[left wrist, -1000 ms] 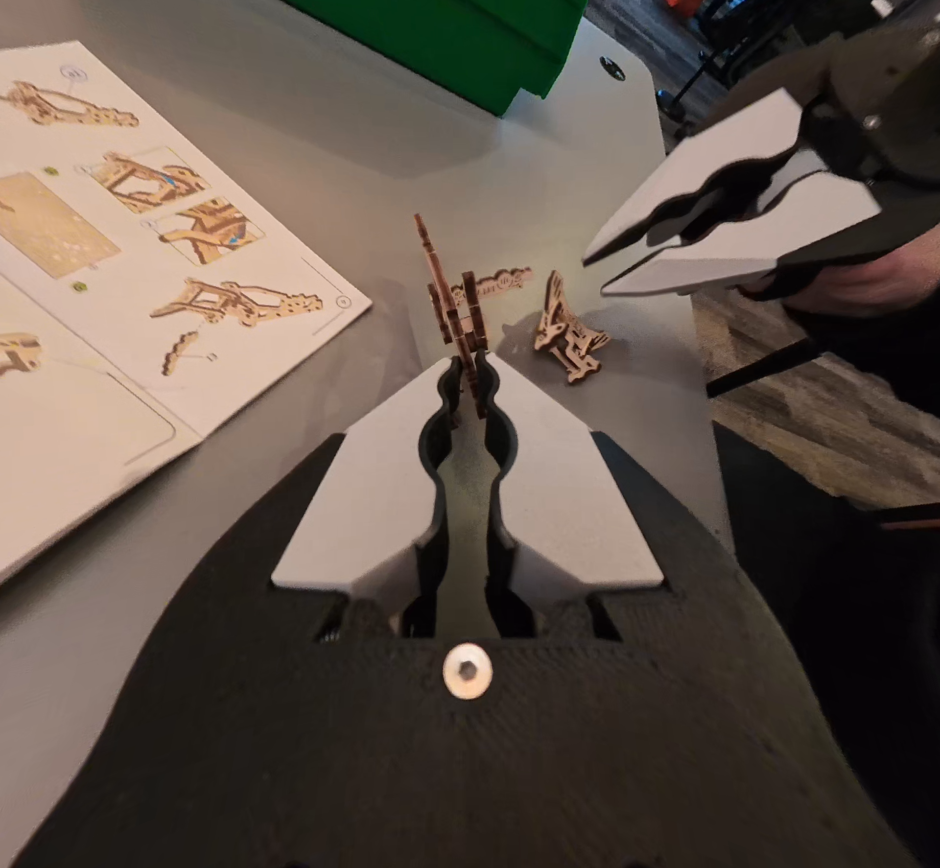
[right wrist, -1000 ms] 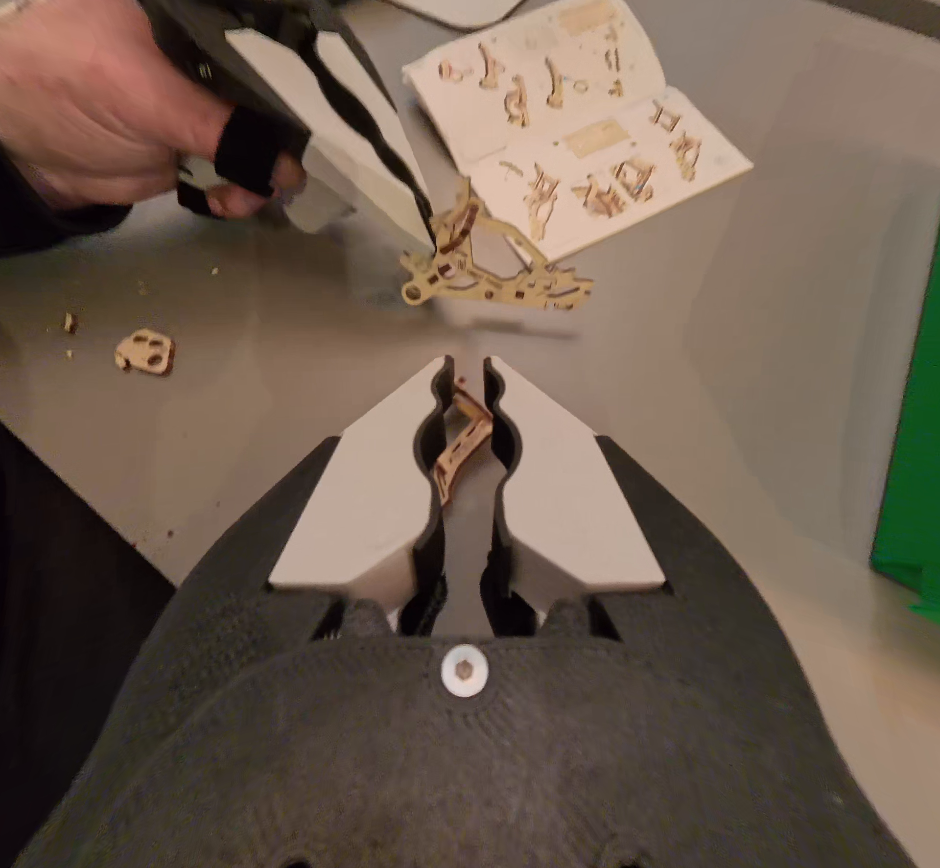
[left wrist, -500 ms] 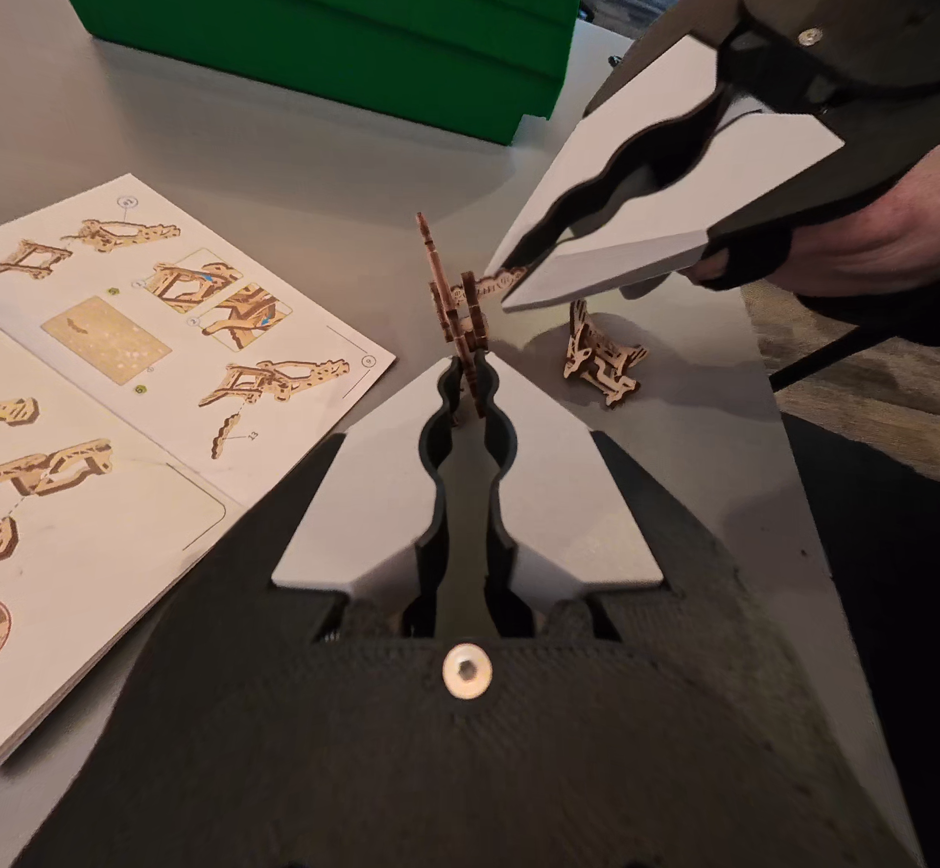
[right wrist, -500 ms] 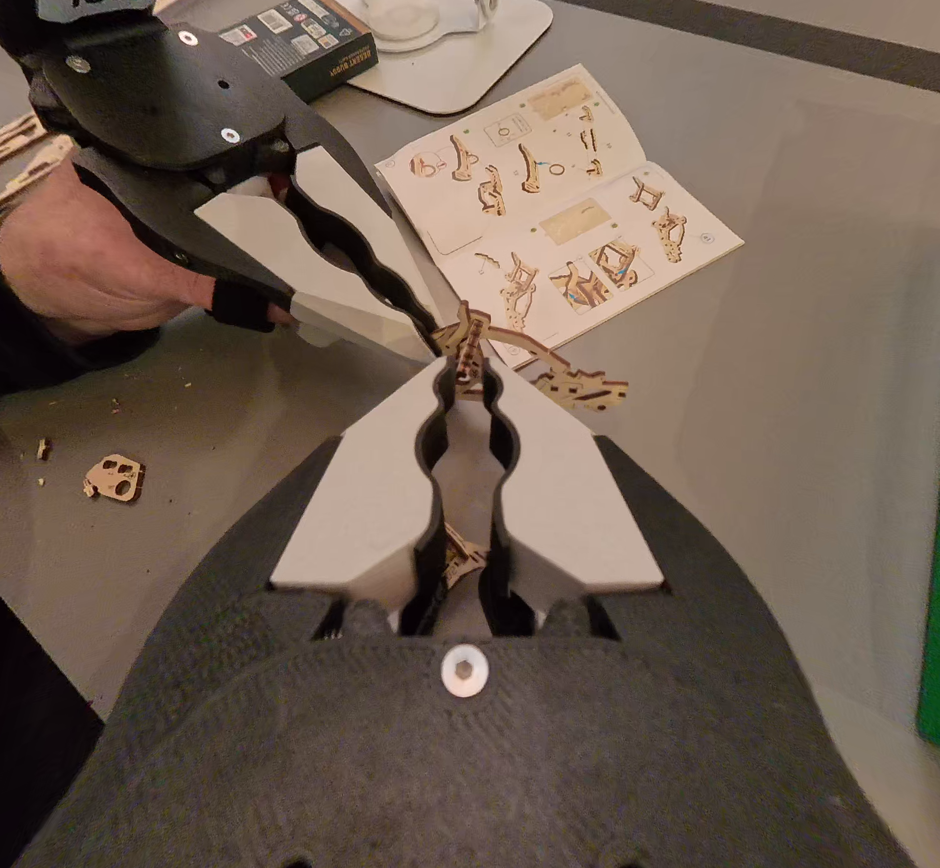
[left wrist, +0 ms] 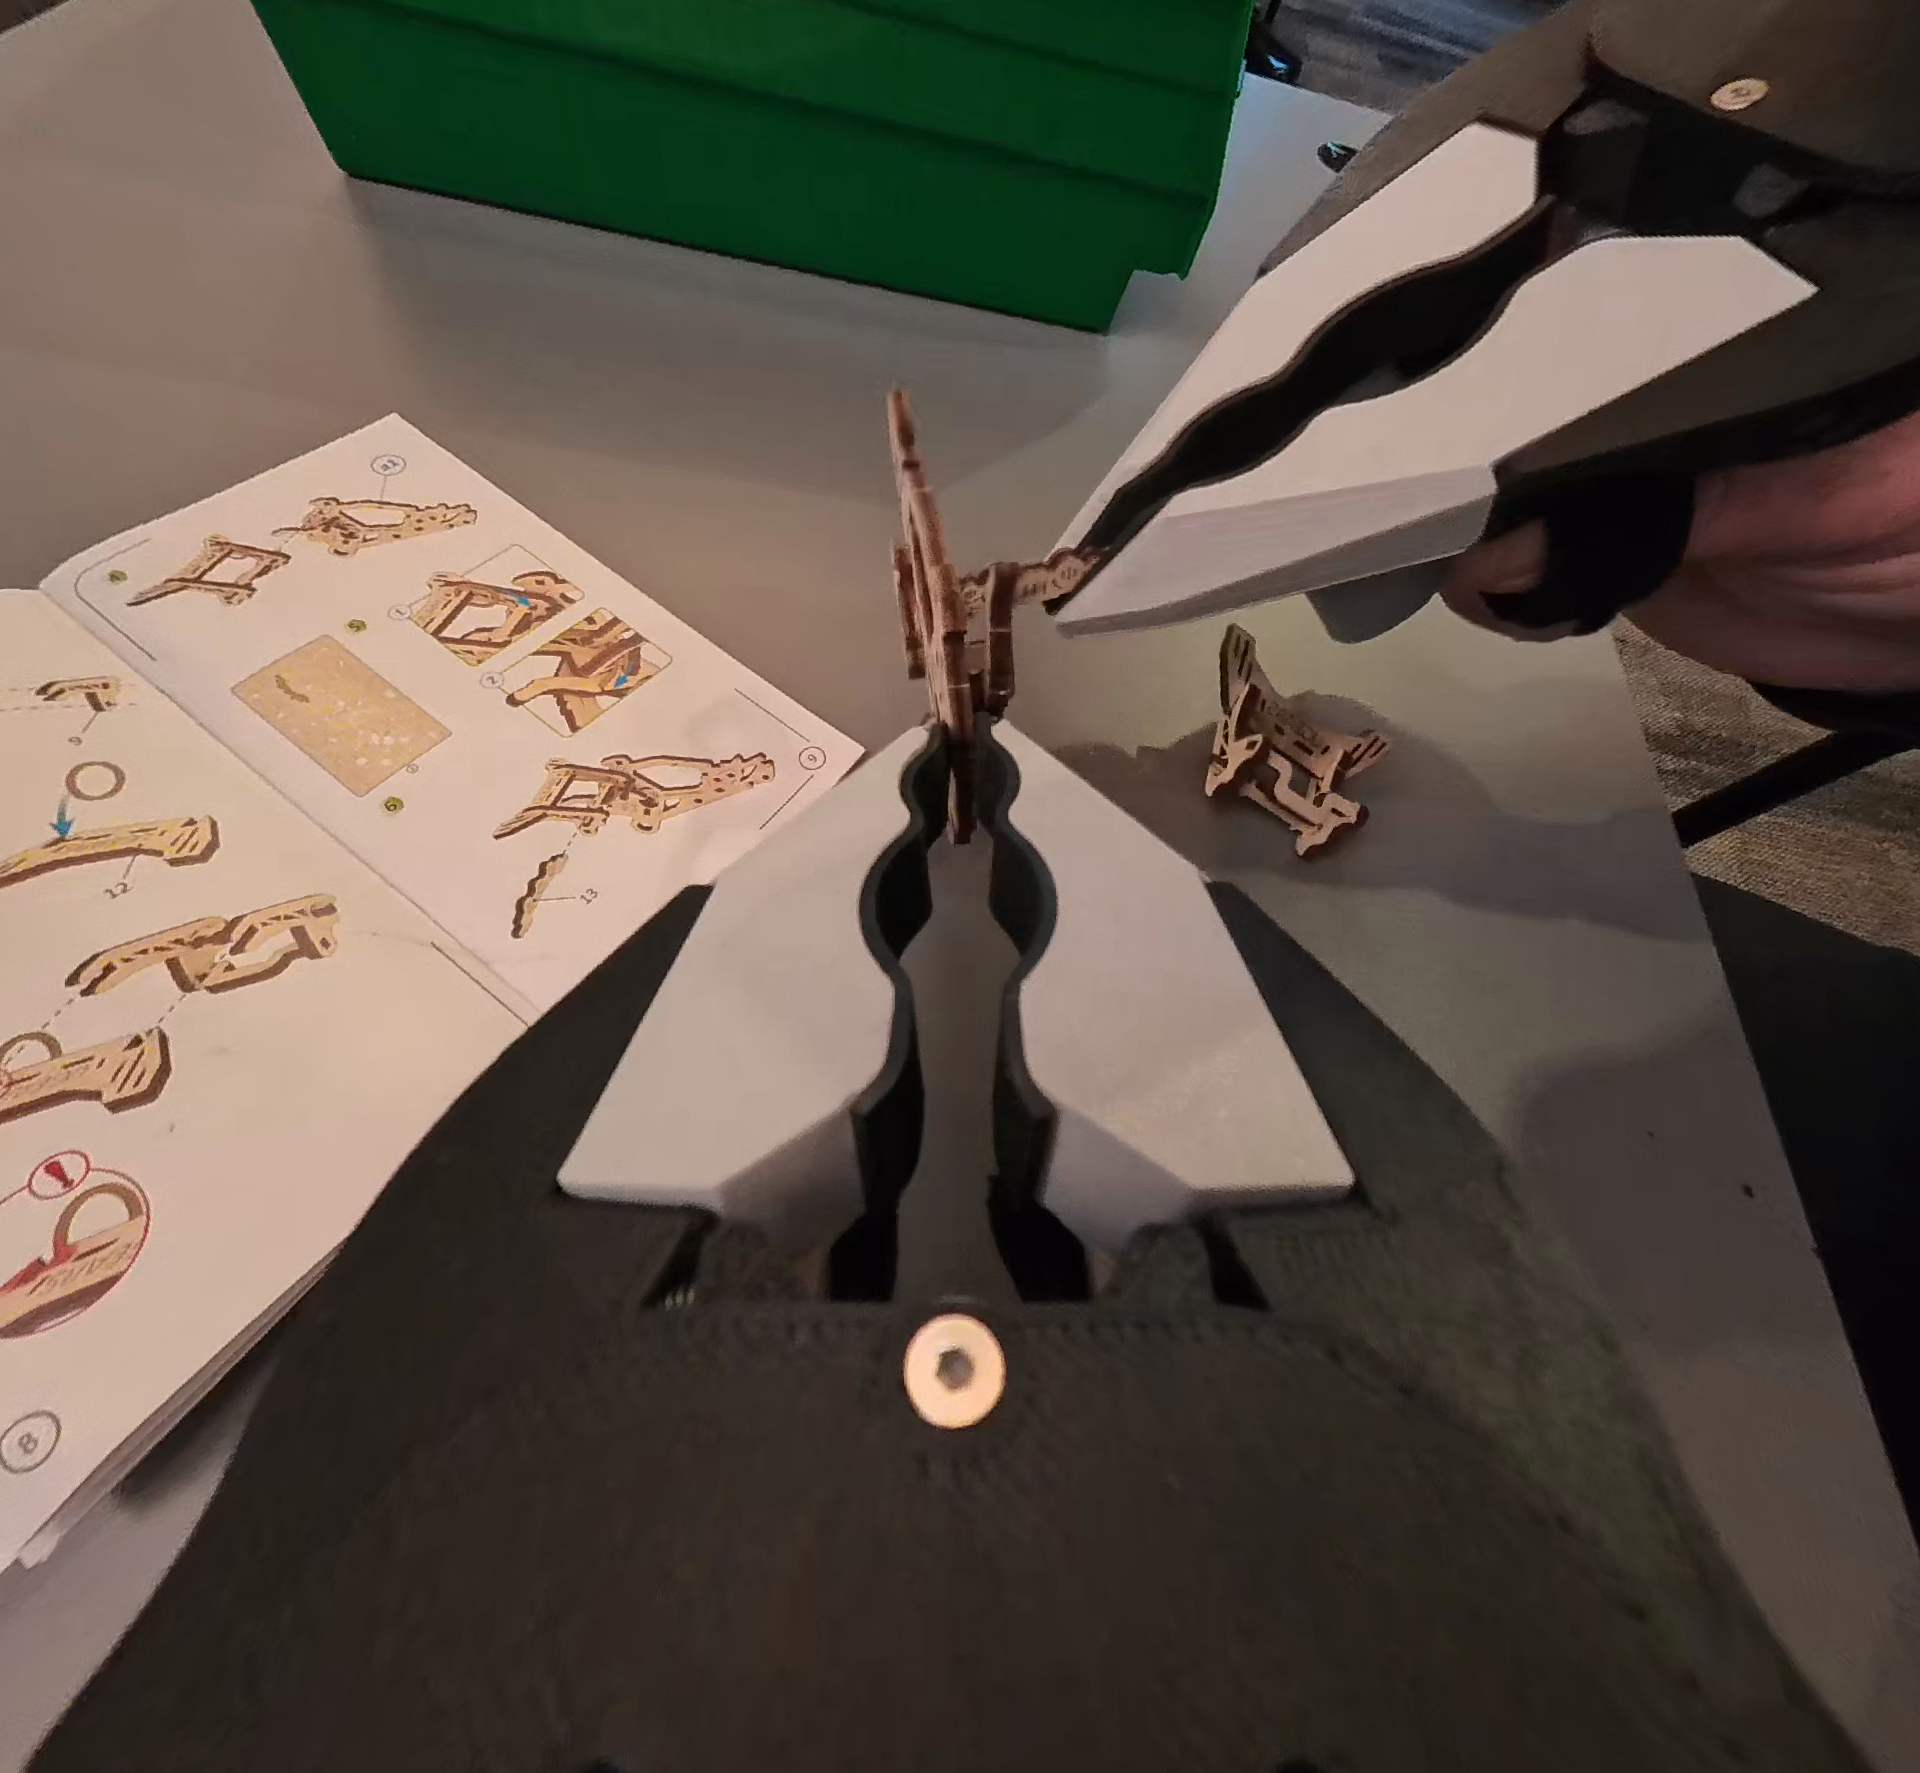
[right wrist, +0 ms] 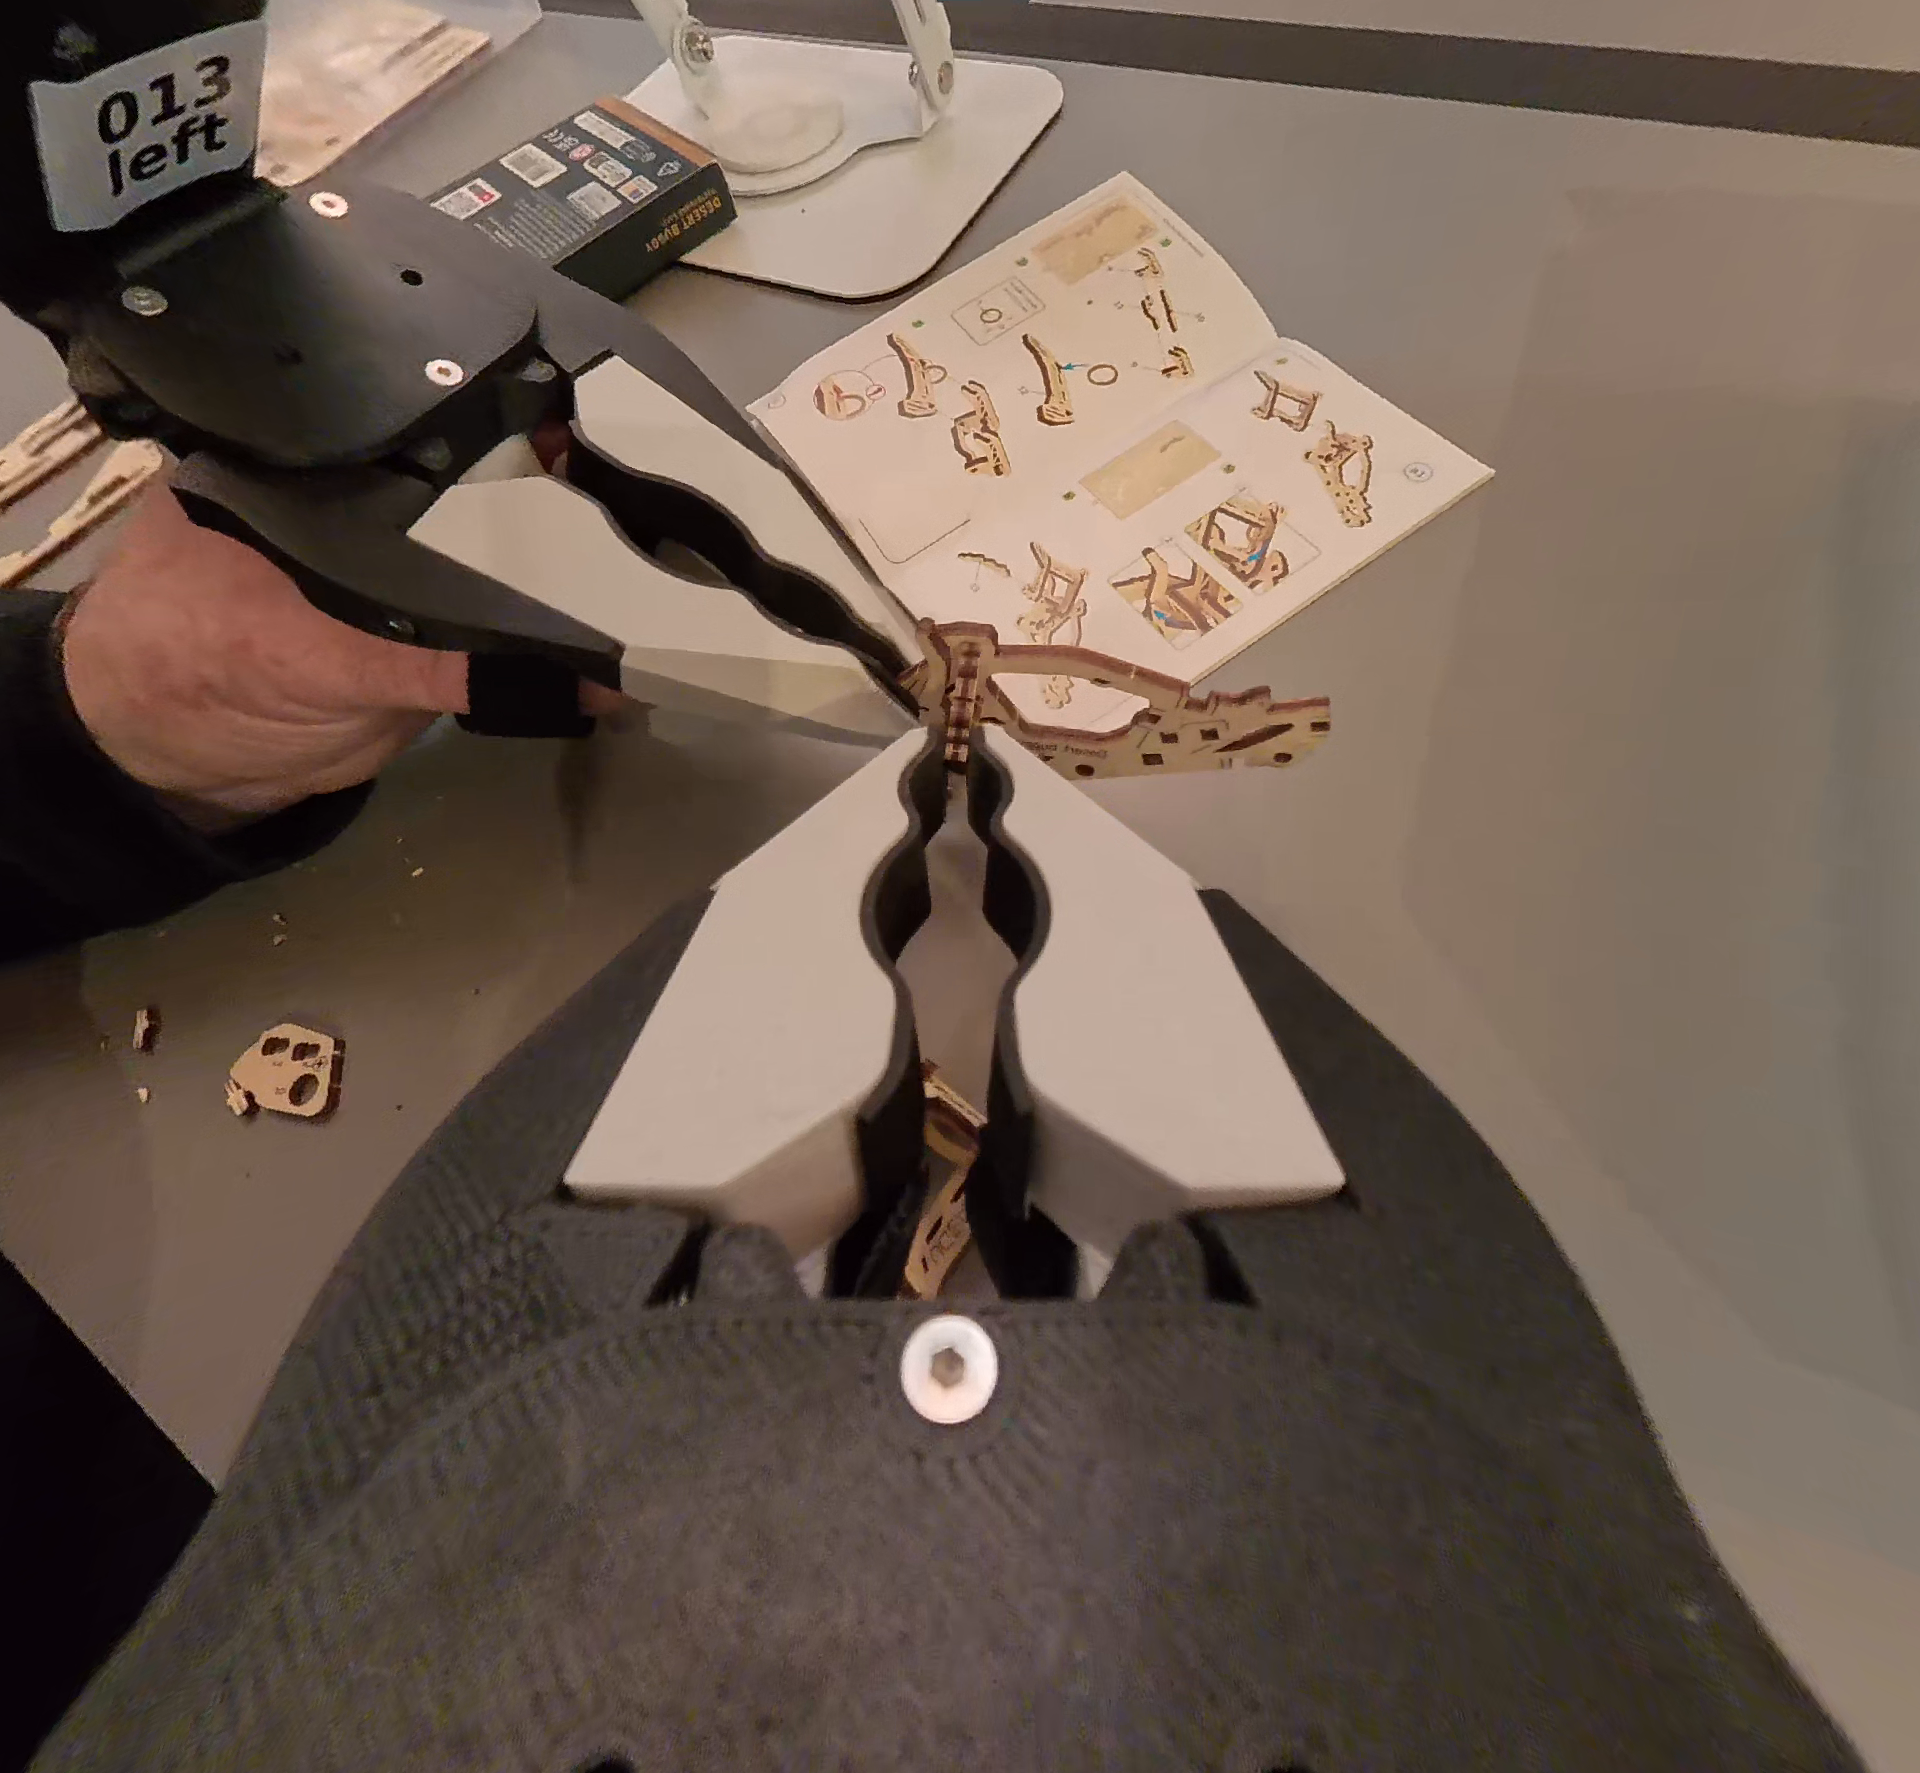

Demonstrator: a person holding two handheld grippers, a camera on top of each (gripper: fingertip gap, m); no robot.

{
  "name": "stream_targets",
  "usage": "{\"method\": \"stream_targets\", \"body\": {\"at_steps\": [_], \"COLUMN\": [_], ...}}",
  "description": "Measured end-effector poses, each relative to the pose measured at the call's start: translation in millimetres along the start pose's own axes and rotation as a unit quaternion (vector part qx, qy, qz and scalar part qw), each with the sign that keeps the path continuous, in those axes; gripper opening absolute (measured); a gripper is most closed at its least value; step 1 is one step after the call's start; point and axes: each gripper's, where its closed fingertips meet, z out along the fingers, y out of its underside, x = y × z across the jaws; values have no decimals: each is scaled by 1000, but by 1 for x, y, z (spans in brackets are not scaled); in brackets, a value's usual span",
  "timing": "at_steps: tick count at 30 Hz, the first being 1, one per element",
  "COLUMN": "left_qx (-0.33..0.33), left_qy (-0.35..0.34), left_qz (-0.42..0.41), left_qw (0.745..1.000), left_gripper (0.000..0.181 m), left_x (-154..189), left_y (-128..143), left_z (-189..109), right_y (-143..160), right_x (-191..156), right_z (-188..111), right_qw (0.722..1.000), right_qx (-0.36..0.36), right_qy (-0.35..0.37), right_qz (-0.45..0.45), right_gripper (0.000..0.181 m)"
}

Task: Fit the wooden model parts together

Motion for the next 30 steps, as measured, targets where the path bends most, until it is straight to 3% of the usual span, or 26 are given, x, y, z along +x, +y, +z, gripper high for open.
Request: {"method": "stream_targets", "body": {"at_steps": [6,8,15,24,30], "left_qx": [18,23,19,14,13], "left_qy": [13,20,6,-49,-49], "left_qz": [-50,-63,-45,-12,3], "left_qw": [998,998,999,999,999], "left_gripper": [1,1,1,1,2], "left_x": [-5,-5,-3,-13,-14], "left_y": [-4,-5,-4,-9,-8], "left_z": [-2,-2,-2,-4,-7], "right_y": [-5,-6,-5,-14,-13], "right_x": [-3,-2,-2,-4,-5], "right_z": [4,4,2,5,5], "right_qw": [997,998,997,996,998], "right_qx": [6,11,-7,-5,-20], "right_qy": [51,43,49,78,58], "right_qz": [-61,-41,-51,38,29], "right_gripper": [1,1,1,1,1]}}
